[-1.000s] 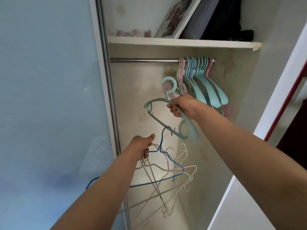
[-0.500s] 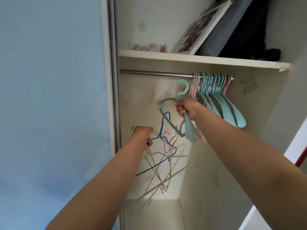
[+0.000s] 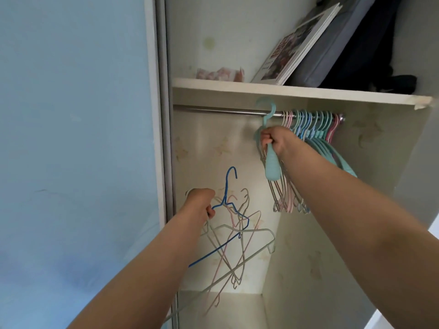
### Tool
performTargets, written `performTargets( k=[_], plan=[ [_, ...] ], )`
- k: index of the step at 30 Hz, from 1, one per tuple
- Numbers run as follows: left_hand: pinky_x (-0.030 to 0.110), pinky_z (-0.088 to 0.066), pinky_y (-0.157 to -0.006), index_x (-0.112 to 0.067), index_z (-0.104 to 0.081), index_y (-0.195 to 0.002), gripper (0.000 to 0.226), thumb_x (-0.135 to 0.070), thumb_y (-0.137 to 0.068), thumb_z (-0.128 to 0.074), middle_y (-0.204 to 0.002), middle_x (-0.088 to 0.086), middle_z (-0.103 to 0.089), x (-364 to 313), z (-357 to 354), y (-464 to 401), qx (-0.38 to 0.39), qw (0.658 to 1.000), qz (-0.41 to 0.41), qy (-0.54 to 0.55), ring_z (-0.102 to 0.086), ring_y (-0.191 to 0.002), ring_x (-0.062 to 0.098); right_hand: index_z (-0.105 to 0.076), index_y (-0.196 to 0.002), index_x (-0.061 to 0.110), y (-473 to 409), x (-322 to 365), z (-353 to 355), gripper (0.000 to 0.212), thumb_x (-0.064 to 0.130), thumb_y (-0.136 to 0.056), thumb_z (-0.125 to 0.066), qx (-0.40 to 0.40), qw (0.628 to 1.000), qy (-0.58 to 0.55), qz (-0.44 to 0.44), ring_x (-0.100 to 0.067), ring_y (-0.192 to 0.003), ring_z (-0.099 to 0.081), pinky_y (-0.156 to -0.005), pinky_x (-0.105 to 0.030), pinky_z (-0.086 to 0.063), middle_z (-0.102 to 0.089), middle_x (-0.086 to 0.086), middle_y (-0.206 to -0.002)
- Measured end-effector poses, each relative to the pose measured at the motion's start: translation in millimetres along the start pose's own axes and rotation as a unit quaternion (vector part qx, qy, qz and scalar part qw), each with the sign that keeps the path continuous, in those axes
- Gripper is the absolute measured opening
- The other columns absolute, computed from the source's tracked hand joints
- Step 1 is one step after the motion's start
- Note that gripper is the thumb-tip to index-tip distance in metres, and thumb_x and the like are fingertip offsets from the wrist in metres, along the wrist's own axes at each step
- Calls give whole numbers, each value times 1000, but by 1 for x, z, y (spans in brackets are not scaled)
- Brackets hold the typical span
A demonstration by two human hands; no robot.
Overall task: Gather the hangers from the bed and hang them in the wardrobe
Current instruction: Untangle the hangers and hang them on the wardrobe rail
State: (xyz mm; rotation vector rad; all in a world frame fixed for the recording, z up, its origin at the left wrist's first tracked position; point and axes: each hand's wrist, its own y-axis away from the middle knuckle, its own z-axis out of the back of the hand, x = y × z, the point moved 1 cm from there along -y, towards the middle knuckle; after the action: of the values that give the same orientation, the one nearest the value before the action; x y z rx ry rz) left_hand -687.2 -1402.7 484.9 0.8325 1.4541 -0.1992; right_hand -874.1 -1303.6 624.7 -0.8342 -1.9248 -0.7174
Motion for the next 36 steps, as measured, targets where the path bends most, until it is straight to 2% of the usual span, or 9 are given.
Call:
performTargets(
  k=[7, 12, 14, 16, 18, 21, 27, 30, 36],
  plan=[
    [11, -27, -40, -8, -47, -77, 12, -4, -89, -47, -67, 6, -35, 2, 5, 1, -3, 1000, 2, 1, -26, -51, 15, -28, -63, 13, -22, -1, 14, 30, -9, -82, -23, -71, 993, -94, 12, -7, -18, -27, -23, -13, -19, -30, 0, -30],
    [14, -26, -41, -7, -49, -78, 10, -6, -88, -47, -63, 5, -32, 6, 10, 5, -11, 1000, 13, -12, -25, -50, 16, -46, -82, 8, -23, -17, 25, 22, 0, -99, -35, -132, 990, 5, 44, -10, -26, -41, -28, -14, -32, -41, -5, -65],
    [12, -26, -40, -7, -49, -77, 11, -6, -88, -47, -66, 6, -35, 10, 12, 6, -9, 1000, 15, -2, -25, -51, 15, -49, -99, 7, -11, -26, 32, 12, -2, -96, -41, -140, 986, 70, 58, -18, -48, -54, -33, -19, -41, -48, -9, -75],
    [11, -27, -39, -8, -48, -75, 14, -7, -89, -47, -71, 6, -39, 16, 14, 7, -5, 1000, 16, 13, -25, -51, 14, -54, -107, 9, 7, -39, 40, 16, 5, -91, -52, -191, 948, 223, 125, -25, -76, -59, -51, -27, -48, -56, -10, -86],
    [11, -26, -38, -8, -48, -75, 15, -6, -90, -45, -74, 6, -40, 23, 16, 9, -2, 1000, 17, 25, -24, -50, 14, -57, -115, 7, 35, -61, 50, 30, 15, -86, -58, -246, 858, 366, 265, -25, -93, -60, -72, -32, -51, -62, -8, -102],
    [13, -25, -40, -7, -47, -77, 14, -5, -90, -45, -72, 6, -39, 36, 19, 14, -1, 999, 19, 32, -22, -49, 15, -55, -117, 11, 103, -122, 50, 25, 13, -92, -54, -190, 814, 407, 369, -13, -93, -55, -80, -26, -46, -56, -2, -107],
    [15, -23, -39, -10, -47, -77, 16, -12, -91, -53, -74, 3, -40, 60, 20, 31, 31, 997, 25, 61, -26, -50, 12, -51, -130, 27, 162, -242, 58, 52, 61, -93, -35, 79, 693, 710, 100, -14, -118, -53, -113, -47, -21, -63, 7, -121],
    [16, -26, -37, -11, -52, -82, 20, -23, -88, -66, -80, 1, -45, 72, 25, 42, 60, 995, 34, 74, -29, -52, 12, -62, -108, 30, 169, -263, 57, 44, 61, -93, -35, 62, 690, 715, 91, -14, -90, -58, -103, -42, -31, -63, 9, -85],
    [27, -40, -51, -3, -58, -108, 74, -68, -73, -65, -95, 1, -55, 84, 33, 67, 115, 993, 12, -26, -43, -55, 16, -66, -93, 33, 184, -255, 65, 43, 65, -90, -38, -20, 642, 750, 158, -11, -85, -56, -87, -34, -26, -64, 10, -85]
  ],
)
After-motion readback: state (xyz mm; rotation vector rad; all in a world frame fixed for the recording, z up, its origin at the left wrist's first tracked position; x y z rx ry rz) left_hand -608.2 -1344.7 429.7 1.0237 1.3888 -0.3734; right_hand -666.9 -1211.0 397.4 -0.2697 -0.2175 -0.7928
